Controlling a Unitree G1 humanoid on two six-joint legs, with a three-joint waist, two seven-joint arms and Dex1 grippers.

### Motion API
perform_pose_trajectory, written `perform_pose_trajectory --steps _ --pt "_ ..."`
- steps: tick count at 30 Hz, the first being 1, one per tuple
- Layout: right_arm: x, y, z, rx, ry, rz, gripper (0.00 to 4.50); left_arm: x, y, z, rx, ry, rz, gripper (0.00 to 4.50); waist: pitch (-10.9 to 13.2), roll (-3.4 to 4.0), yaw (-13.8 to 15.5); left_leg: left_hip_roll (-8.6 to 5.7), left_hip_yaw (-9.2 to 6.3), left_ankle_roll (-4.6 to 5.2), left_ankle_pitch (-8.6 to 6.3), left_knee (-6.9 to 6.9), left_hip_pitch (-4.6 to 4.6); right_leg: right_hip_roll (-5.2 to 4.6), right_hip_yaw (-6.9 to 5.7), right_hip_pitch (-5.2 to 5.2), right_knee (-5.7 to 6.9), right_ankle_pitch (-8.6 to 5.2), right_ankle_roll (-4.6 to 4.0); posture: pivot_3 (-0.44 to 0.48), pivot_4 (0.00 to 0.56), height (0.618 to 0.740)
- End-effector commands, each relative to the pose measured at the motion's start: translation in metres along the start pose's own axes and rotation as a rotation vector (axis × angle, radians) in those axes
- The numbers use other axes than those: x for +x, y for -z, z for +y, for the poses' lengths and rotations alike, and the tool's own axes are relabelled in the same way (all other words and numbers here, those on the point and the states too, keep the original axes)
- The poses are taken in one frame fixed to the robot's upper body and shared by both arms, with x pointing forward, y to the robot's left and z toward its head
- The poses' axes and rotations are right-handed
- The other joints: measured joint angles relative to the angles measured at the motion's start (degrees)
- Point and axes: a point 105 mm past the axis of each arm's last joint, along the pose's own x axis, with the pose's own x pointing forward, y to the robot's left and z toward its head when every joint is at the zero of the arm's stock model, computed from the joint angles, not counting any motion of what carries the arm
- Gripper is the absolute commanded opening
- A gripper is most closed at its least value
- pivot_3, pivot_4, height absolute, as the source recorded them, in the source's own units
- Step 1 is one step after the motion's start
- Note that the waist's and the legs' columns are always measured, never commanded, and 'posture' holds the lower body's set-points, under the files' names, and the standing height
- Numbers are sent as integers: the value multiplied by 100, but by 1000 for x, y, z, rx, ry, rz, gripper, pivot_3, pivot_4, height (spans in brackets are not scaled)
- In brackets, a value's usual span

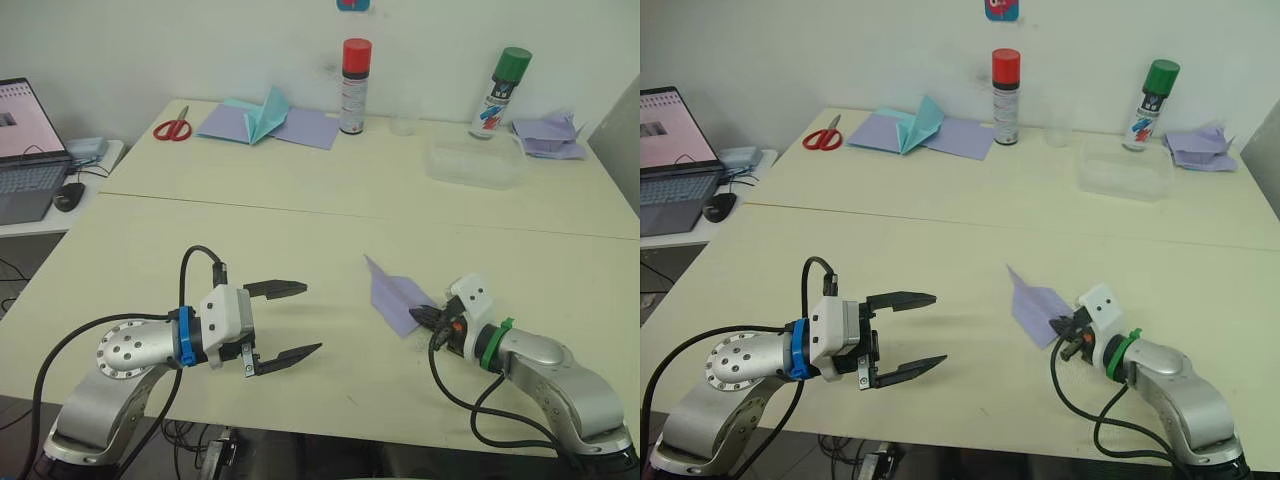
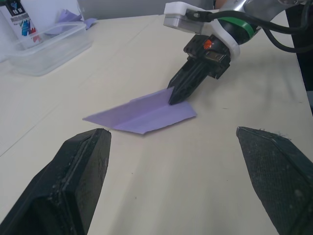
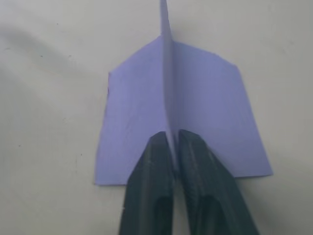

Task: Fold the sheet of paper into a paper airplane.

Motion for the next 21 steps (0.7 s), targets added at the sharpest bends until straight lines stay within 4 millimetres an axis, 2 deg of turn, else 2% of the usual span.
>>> perform_pose_trajectory --steps 1,4,8,13,17,21 --pt "-7 -23 3 -97 -4 -69 1766 3 -6 3 28 3 -23 4500 0 0 2 -1 0 0 0 4 -1 0 1 0 1 0 1 0 150 740" --pt "-12 -34 10 -167 -38 -87 2787 5 -7 4 30 1 -27 4500 0 0 2 -2 0 1 -1 10 -3 0 2 1 1 0 1 0 150 740" --pt "-10 -47 20 -223 -57 -96 2787 9 -9 5 41 11 -13 4500 0 0 -5 3 -1 0 -1 10 -3 4 1 0 4 -1 1 0 150 740" --pt "7 -59 22 -233 -47 -85 2787 16 -15 10 19 25 16 4500 0 0 0 4 -5 0 -1 26 -3 8 2 0 22 -13 22 0 150 740" --pt "19 -54 18 -174 -32 -29 2787 21 -20 14 -88 8 28 4500 0 -1 0 3 -5 1 -1 34 -6 9 3 0 24 -12 22 0 150 740" --pt "21 -53 15 -192 -42 23 2787 24 -22 8 -65 43 84 4500 0 0 2 0 -6 1 -1 35 -11 9 11 -2 23 -10 18 0 150 740"
